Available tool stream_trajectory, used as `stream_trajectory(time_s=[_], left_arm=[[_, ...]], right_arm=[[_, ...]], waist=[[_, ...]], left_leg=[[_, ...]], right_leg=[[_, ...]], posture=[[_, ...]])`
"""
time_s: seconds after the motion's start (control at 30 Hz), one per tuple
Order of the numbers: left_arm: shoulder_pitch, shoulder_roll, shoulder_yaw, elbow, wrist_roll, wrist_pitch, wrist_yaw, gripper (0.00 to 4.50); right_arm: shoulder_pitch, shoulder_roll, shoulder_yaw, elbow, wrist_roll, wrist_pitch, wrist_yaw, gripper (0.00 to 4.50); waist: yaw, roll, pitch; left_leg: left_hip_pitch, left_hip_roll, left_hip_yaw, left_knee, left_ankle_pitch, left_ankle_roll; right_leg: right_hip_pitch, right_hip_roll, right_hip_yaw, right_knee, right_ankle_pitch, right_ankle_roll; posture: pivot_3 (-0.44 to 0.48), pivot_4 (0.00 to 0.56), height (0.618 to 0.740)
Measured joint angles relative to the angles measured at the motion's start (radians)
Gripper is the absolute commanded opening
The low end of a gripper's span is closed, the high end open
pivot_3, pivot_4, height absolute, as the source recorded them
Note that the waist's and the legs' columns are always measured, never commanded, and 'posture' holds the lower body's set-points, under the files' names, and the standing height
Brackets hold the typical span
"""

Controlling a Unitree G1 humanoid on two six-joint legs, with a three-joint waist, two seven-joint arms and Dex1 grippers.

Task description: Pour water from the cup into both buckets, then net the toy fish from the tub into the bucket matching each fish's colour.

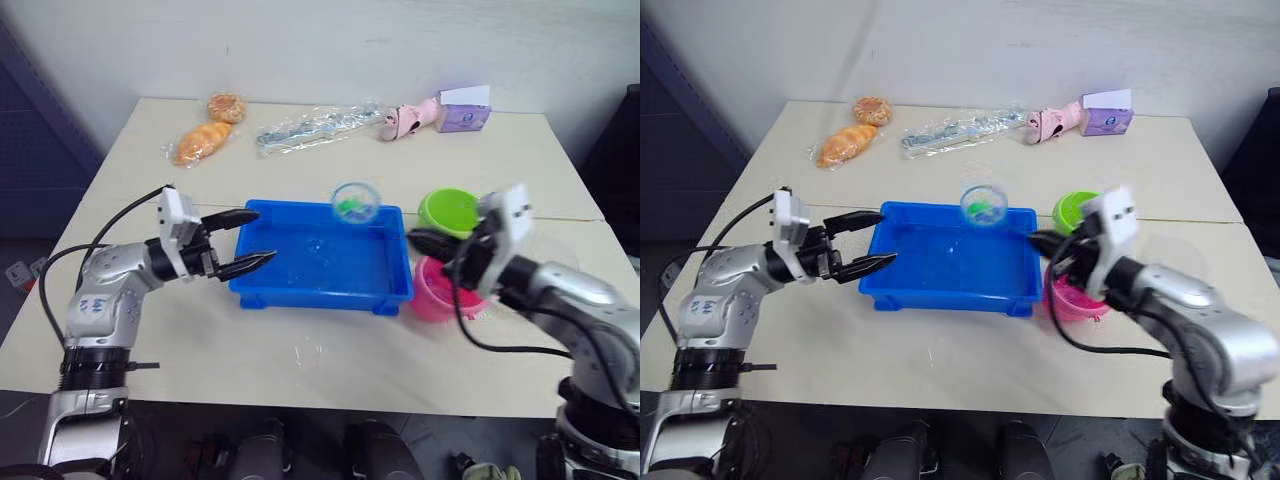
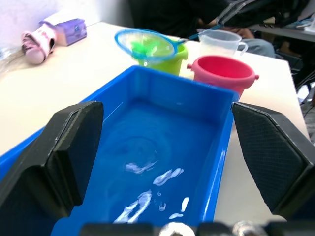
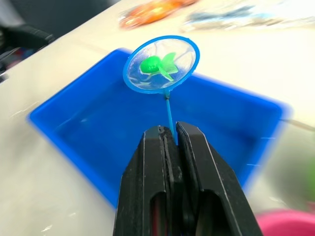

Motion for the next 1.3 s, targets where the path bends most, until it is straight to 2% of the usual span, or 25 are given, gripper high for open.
stream_trajectory(time_s=[0.13, 0.33, 0.53, 0.7, 0.8, 0.97, 1.13, 1.3], left_arm=[[-0.033, -0.020, -0.023, 0.033, 0.000, 0.001, -0.020, 4.46], [-0.065, -0.082, -0.062, 0.075, 0.004, -0.016, -0.040, 4.46], [-0.072, -0.105, -0.081, 0.097, 0.010, -0.033, -0.049, 4.46], [-0.073, -0.107, -0.087, 0.098, 0.014, -0.034, -0.047, 4.46], [-0.073, -0.108, -0.087, 0.097, 0.014, -0.027, -0.038, 4.46], [-0.073, -0.113, -0.097, 0.092, 0.014, -0.022, -0.037, 4.46], [-0.073, -0.122, -0.112, 0.087, 0.019, -0.022, -0.035, 4.46], [-0.074, -0.122, -0.117, 0.086, 0.025, -0.033, -0.035, 4.46]], right_arm=[[0.039, -0.103, -0.079, 0.023, -0.005, -0.008, -0.005, 0.00], [0.102, -0.189, -0.084, 0.122, -0.111, -0.136, -0.027, 0.00], [0.217, -0.277, 0.064, 0.221, -0.363, -0.449, -0.038, 0.00], [0.280, -0.299, 0.145, 0.278, -0.537, -0.693, -0.047, 0.00], [0.322, -0.358, 0.203, 0.327, -0.702, -0.896, -0.076, 0.00], [0.345, -0.420, 0.256, 0.396, -0.936, -1.127, -0.165, 0.00], [0.356, -0.425, 0.289, 0.461, -1.099, -1.297, -0.250, 0.00], [0.349, -0.425, 0.291, 0.517, -1.166, -1.368, -0.276, 0.00]], waist=[[-0.006, 0.000, 0.000], [0.001, 0.000, 0.000], [-0.001, 0.000, 0.000], [0.000, 0.000, 0.000], [0.001, 0.000, 0.000], [0.001, 0.000, 0.000], [0.001, 0.000, 0.000], [0.000, 0.000, 0.000]], left_leg=[[0.001, 0.001, 0.002, 0.000, 0.001, -0.001], [0.001, 0.001, 0.002, 0.001, 0.003, -0.001], [0.001, 0.001, 0.003, 0.001, 0.003, -0.001], [0.001, 0.001, 0.003, 0.001, 0.004, -0.002], [0.001, 0.001, 0.003, 0.003, 0.004, -0.002], [0.001, 0.001, 0.002, 0.004, 0.004, -0.003], [0.001, 0.001, 0.002, 0.004, 0.005, -0.003], [0.002, 0.001, 0.002, 0.004, 0.006, -0.003]], right_leg=[[0.000, 0.002, 0.001, -0.001, 0.000, 0.000], [0.000, 0.002, 0.002, 0.000, 0.000, 0.000], [0.000, 0.002, 0.002, -0.001, 0.000, 0.000], [0.000, 0.002, 0.002, -0.001, 0.000, 0.001], [0.000, 0.002, 0.002, -0.001, 0.000, 0.001], [0.000, 0.002, 0.002, -0.001, 0.000, 0.001], [0.000, 0.002, 0.002, 0.000, 0.000, 0.001], [0.000, 0.002, 0.002, 0.000, 0.000, 0.001]], posture=[[0.000, 0.150, 0.740], [0.000, 0.150, 0.740], [0.000, 0.150, 0.740], [0.000, 0.150, 0.740], [0.000, 0.150, 0.740], [0.000, 0.150, 0.740], [0.000, 0.150, 0.740], [0.000, 0.150, 0.740]])
